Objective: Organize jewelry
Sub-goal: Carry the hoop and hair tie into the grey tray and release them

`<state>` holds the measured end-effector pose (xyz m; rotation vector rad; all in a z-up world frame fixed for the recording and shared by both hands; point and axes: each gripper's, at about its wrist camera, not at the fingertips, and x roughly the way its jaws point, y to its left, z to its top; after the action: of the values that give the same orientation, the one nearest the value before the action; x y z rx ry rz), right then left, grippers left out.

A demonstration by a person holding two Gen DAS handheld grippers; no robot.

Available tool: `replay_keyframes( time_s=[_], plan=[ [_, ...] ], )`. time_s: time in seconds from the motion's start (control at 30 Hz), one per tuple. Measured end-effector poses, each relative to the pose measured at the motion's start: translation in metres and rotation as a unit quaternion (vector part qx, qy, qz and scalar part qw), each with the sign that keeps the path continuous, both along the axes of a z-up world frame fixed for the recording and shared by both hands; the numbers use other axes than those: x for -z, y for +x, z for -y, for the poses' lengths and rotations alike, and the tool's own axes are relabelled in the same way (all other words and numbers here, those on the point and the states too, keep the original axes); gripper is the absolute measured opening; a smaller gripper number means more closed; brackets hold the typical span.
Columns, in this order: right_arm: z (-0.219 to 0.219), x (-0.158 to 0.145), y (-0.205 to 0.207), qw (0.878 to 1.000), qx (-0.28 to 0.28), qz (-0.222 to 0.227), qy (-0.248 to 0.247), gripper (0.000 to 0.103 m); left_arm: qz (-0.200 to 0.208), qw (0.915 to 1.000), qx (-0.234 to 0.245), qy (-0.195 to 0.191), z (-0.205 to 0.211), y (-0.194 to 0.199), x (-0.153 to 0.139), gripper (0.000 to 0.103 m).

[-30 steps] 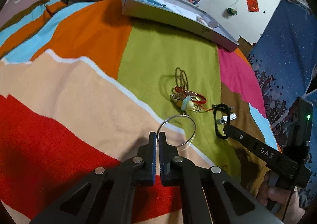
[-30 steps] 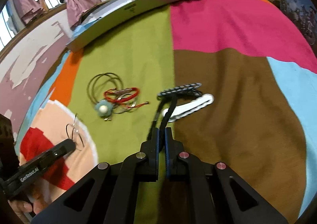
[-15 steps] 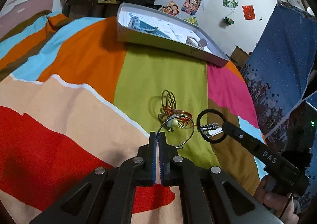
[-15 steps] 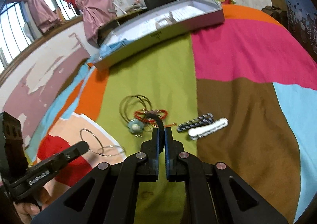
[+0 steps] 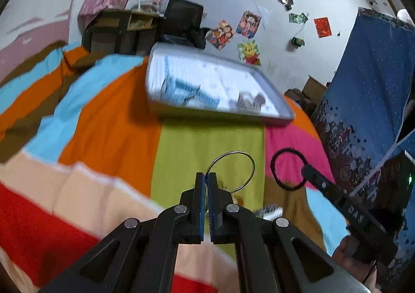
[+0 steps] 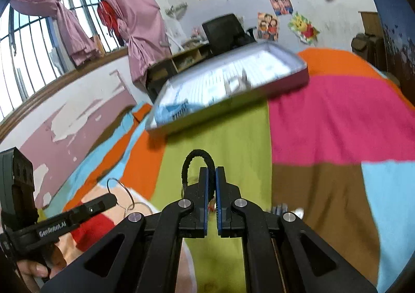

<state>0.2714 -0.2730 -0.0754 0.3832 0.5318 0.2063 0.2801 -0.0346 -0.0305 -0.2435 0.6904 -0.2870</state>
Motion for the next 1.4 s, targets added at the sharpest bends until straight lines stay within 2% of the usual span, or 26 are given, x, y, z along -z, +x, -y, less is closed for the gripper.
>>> replay_keyframes(
  time_s=[0.2, 0.33, 0.47, 0.6, 0.87, 1.0, 1.1, 1.13, 1.17, 1.2, 1.23, 1.3, 1.4],
  plan=[
    [0.015, -0.026, 0.041, 0.999, 0.009, 0.035, -0.006, 0.005, 0.023, 0.9996, -0.004, -0.015, 0.013, 0.067, -0.035, 0.003],
    [0.03, -0.046, 0.083, 0.998, 0.026, 0.057, -0.016, 0.005, 0.05, 0.9987, -0.003, -0.005, 0.03, 0.11, -0.045, 0.003],
    [0.048, -0.053, 0.131, 0.996, 0.067, 0.045, -0.033, 0.005, 0.055, 0.9985, 0.007, -0.004, 0.047, 0.144, -0.036, 0.003],
    [0.063, -0.046, 0.168, 0.993, 0.106, 0.018, -0.044, 0.005, 0.039, 0.9992, 0.007, 0.008, 0.057, 0.171, -0.017, 0.003],
    [0.064, -0.02, 0.19, 0.99, 0.123, -0.012, -0.065, 0.005, -0.001, 0.9996, 0.007, 0.028, 0.068, 0.191, 0.011, 0.003],
    [0.061, -0.013, 0.192, 0.99, 0.122, -0.024, -0.071, 0.006, -0.004, 0.999, -0.004, 0.044, 0.069, 0.19, 0.015, 0.005],
    [0.057, -0.014, 0.192, 0.99, 0.118, -0.024, -0.079, 0.01, -0.003, 0.9986, -0.008, 0.053, 0.07, 0.186, 0.014, 0.014],
    [0.055, -0.015, 0.191, 0.99, 0.115, -0.022, -0.084, 0.013, -0.001, 0.9985, -0.01, 0.054, 0.07, 0.185, 0.014, 0.025],
    [0.053, -0.017, 0.188, 0.99, 0.112, -0.018, -0.089, 0.025, 0.002, 0.9984, -0.014, 0.056, 0.069, 0.182, 0.013, 0.032],
    [0.054, -0.018, 0.186, 0.989, 0.111, -0.014, -0.093, 0.037, 0.009, 0.9983, -0.021, 0.054, 0.067, 0.178, 0.011, 0.046],
    [0.052, -0.022, 0.182, 0.988, 0.114, -0.009, -0.103, 0.041, 0.015, 0.9983, -0.026, 0.05, 0.064, 0.175, 0.008, 0.063],
    [0.052, -0.028, 0.175, 0.987, 0.114, -0.002, -0.113, 0.043, 0.036, 0.9978, -0.043, 0.035, 0.056, 0.164, 0.002, 0.072],
    [0.056, -0.039, 0.162, 0.986, 0.112, 0.005, -0.123, 0.043, 0.047, 0.9974, -0.047, 0.029, 0.051, 0.152, -0.01, 0.076]
  ],
)
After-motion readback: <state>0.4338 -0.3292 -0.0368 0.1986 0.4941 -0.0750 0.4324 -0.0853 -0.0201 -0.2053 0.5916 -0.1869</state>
